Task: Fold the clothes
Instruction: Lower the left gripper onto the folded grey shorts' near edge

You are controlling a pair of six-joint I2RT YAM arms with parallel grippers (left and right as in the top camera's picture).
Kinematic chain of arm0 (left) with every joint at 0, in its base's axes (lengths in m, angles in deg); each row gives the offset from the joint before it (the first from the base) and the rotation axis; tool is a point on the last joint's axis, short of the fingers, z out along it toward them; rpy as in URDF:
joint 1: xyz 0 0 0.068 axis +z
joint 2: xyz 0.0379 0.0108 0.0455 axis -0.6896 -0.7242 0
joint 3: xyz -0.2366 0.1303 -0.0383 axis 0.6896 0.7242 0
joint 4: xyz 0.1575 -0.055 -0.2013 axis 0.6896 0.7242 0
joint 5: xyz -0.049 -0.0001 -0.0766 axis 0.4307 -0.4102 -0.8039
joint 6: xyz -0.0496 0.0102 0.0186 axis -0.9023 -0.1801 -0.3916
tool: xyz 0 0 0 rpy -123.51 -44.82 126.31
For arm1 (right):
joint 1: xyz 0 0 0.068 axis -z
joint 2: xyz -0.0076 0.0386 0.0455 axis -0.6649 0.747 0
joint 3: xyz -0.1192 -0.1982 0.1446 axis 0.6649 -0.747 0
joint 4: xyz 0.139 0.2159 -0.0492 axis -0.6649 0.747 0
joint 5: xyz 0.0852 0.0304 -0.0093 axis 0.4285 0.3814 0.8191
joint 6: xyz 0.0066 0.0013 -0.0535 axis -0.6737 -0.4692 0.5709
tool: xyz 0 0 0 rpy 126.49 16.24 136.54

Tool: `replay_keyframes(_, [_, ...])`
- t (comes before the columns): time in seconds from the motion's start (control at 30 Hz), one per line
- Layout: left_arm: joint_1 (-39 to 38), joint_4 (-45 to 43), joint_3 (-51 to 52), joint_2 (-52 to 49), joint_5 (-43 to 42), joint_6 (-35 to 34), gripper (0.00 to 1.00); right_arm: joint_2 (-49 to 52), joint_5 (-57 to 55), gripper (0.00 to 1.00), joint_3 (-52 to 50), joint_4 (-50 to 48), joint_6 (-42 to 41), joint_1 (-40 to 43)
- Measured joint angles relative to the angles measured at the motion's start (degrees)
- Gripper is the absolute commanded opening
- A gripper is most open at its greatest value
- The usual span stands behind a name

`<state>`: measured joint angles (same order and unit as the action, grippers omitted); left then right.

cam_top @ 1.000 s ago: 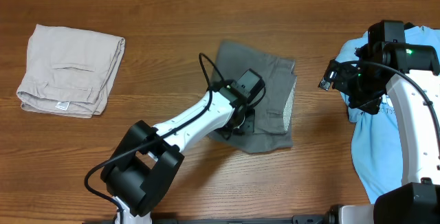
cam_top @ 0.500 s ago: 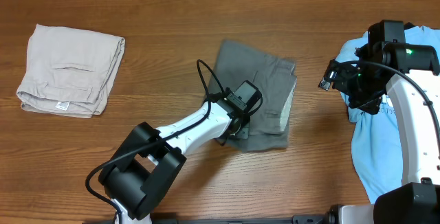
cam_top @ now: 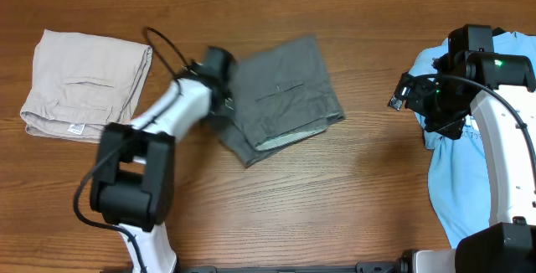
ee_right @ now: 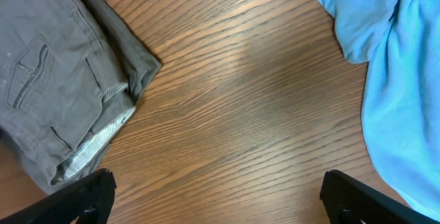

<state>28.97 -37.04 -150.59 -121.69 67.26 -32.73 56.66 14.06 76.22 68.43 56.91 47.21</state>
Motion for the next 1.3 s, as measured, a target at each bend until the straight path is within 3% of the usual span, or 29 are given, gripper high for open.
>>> replay_keyframes(0.2, [2.23,18.25,-21.05,-0.33,-11.23,2.40,1.00,0.00,-0.09,1.00,0.00,-0.22,-0.02,0.00])
replay_keyframes(0.33, [0.22,25.79,-27.21,1.75,-17.44,1.84,1.00,0.00,-0.17,1.00,0.00,-0.15,-0.02,0.00])
replay_keyframes(0.57, [-7.08,33.20,-27.34,2.97,-21.86,-0.46,0.58,0.00,-0.15,1.00,0.00,-0.17,-0.02,0.00])
replay_keyframes(0.83, [-15.17,27.02,-19.76,2.97,-20.33,-14.82,0.79,0.00,-0.17,1.00,0.00,-0.20,0.00,0.00])
replay_keyframes(0.97, [-16.06,21.29,-13.42,2.97,-19.50,-23.30,0.97,0.00,-0.20,1.00,0.00,-0.15,-0.02,0.00])
replay_keyframes(1.3, [-16.04,12.94,-3.32,2.97,-19.08,-34.42,1.00,0.00,-0.20,1.00,0.00,-0.20,-0.04,0.00])
